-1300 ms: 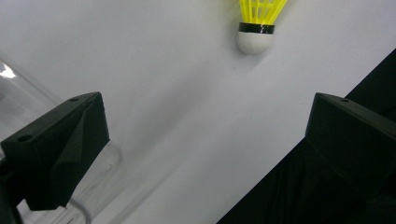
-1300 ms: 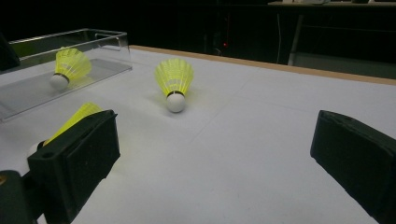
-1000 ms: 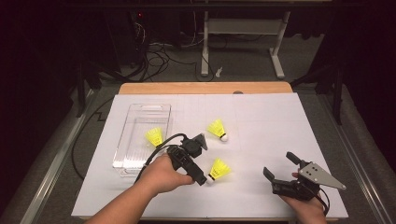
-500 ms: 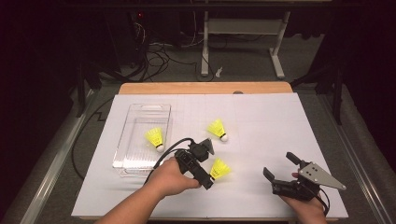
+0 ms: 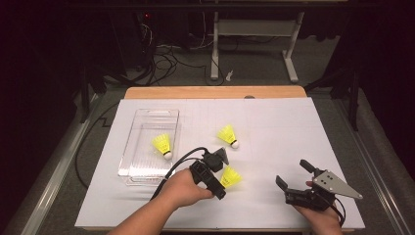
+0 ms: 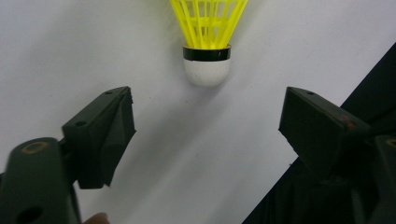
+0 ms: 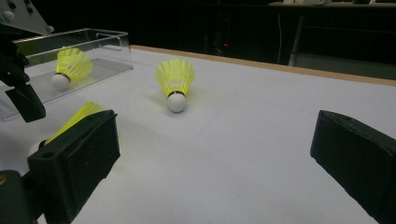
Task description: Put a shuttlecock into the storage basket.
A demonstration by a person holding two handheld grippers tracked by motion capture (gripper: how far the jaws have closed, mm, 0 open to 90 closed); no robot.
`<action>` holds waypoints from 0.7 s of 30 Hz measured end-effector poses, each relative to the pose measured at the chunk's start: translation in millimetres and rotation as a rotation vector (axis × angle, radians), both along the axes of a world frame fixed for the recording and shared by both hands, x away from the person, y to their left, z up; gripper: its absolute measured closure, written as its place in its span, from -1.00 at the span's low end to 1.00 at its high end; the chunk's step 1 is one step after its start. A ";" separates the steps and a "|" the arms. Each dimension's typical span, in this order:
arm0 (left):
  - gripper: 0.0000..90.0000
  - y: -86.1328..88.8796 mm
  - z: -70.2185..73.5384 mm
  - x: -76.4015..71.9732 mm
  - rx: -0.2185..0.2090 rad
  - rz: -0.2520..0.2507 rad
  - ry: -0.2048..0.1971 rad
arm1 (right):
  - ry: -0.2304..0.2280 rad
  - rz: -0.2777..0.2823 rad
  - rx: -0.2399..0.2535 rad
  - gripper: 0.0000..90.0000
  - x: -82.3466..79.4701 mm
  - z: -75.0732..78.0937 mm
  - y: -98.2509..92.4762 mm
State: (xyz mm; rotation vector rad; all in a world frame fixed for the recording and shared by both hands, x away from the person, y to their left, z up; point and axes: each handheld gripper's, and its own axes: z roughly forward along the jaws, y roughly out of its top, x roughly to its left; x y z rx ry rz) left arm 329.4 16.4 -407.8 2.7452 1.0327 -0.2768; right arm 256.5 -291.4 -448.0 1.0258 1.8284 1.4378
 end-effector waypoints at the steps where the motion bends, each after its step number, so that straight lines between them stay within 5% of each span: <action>1: -0.52 -0.8 -1.1 0.5 -0.007 -0.004 0.000 | 0.000 0.000 0.000 -0.96 0.0 0.0 0.0; 12: -0.11 -7.4 -15.0 8.0 -0.004 -0.013 0.024 | -0.001 -0.002 0.004 -0.96 -0.4 0.2 -0.6; 21: 0.01 -11.6 -18.6 9.9 -0.008 -0.026 0.033 | -0.001 0.002 0.001 -0.96 -0.4 0.3 -0.3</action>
